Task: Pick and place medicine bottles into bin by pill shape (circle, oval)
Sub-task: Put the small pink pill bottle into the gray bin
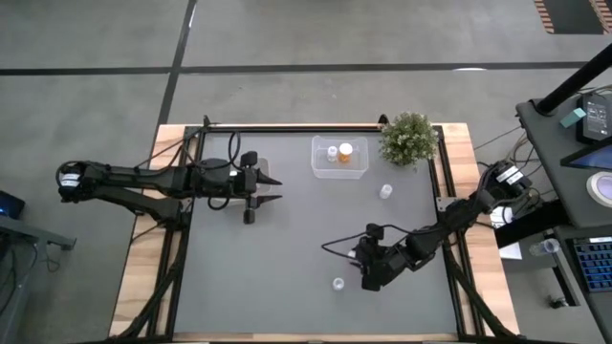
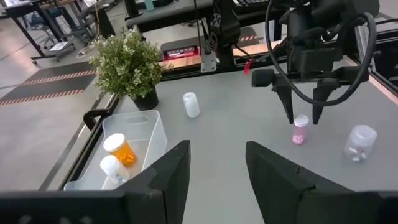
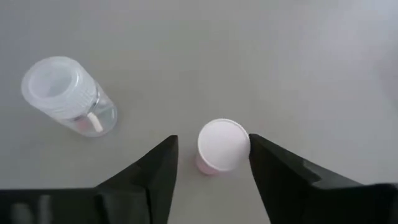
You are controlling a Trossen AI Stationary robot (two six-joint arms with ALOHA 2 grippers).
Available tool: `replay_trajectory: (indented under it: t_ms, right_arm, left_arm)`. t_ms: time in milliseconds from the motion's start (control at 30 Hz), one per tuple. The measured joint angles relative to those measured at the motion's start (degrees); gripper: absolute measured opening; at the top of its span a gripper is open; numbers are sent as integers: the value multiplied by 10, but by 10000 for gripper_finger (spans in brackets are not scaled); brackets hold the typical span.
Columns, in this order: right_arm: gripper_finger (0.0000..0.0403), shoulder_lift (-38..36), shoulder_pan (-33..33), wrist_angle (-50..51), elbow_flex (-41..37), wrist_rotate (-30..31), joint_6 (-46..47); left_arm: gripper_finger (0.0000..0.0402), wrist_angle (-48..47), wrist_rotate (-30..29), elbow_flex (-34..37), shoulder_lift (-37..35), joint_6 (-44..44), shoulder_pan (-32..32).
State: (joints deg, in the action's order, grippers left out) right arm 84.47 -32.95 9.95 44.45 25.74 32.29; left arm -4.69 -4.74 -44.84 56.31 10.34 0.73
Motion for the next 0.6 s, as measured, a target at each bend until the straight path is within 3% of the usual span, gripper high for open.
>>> replay_trajectory:
  t_ms: [333,600]
  right_arm:
    - [118,0,0,0,0,0,0]
    - [119,-2,4,-2,1,15,-17]
  left_arm:
    - [141,0,0,0,0,-10,0]
    - [141,0,0,1,1,-19,-2]
